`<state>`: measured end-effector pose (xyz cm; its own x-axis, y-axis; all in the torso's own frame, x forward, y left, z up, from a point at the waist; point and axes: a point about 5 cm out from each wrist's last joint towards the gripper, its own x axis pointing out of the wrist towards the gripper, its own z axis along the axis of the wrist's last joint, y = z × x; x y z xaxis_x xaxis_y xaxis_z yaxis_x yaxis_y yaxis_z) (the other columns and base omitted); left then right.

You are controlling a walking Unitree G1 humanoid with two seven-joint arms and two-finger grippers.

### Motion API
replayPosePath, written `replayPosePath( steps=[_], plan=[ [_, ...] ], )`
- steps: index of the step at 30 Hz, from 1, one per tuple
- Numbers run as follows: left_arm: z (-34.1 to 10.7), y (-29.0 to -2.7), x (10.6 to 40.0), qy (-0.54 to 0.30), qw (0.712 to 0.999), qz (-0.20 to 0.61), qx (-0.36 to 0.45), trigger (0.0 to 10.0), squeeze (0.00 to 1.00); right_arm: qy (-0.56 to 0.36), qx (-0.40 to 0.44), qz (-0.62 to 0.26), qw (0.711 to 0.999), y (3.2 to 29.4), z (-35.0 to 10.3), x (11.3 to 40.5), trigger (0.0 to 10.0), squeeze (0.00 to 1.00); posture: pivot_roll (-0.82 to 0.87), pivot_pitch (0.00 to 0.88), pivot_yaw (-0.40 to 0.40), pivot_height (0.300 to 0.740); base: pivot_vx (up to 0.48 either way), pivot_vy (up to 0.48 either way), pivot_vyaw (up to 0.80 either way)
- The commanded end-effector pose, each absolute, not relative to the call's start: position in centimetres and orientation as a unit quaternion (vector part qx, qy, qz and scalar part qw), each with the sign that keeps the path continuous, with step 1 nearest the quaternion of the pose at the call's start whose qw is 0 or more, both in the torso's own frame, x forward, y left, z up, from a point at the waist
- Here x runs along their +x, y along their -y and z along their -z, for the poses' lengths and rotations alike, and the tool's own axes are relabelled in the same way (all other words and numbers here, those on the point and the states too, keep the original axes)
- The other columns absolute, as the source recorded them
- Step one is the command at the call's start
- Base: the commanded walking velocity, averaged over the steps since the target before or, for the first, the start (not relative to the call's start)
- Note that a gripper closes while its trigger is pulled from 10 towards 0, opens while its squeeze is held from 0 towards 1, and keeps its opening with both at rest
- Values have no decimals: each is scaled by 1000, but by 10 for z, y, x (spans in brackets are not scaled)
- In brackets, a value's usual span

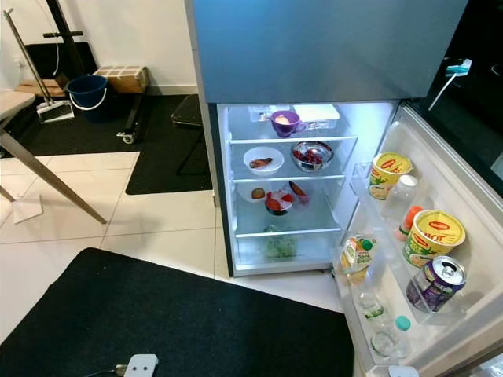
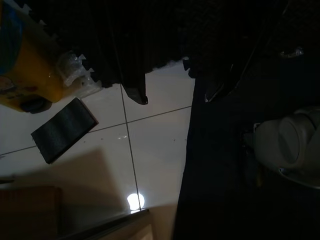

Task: Restocking fridge

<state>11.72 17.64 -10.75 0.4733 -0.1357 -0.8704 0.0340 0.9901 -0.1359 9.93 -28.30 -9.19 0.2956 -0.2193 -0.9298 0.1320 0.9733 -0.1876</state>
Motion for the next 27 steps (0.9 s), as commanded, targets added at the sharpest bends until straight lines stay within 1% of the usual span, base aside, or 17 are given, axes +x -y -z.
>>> replayPosePath(
  steps=[1,3,8,16,26,27],
  plan=[
    [112,-168,104,-532,842,59,-62,10000,0,-585,-31,116,802,282,93,99,10000,0,-23,0,-19,740,0,-480,0],
    [112,-168,105,-532,843,56,-63,10000,0,-586,-31,115,802,281,93,99,10000,0,-23,0,-19,740,0,-480,0],
    [112,-171,106,-530,845,42,-65,10000,0,-589,-33,104,801,275,95,100,10000,0,-21,0,-19,740,0,0,0],
    [112,-172,104,-530,844,38,-66,10000,0,-592,-33,104,799,274,96,98,10000,0,-21,0,-19,740,0,0,0],
    [113,-171,102,-533,842,40,-68,10000,0,-592,-23,152,791,290,92,90,10000,0,-18,0,-21,740,0,0,-731],
    [113,-171,102,-533,842,40,-67,10000,0,-591,-24,162,790,294,91,88,10000,0,-21,0,-20,740,0,0,0]
  ],
)
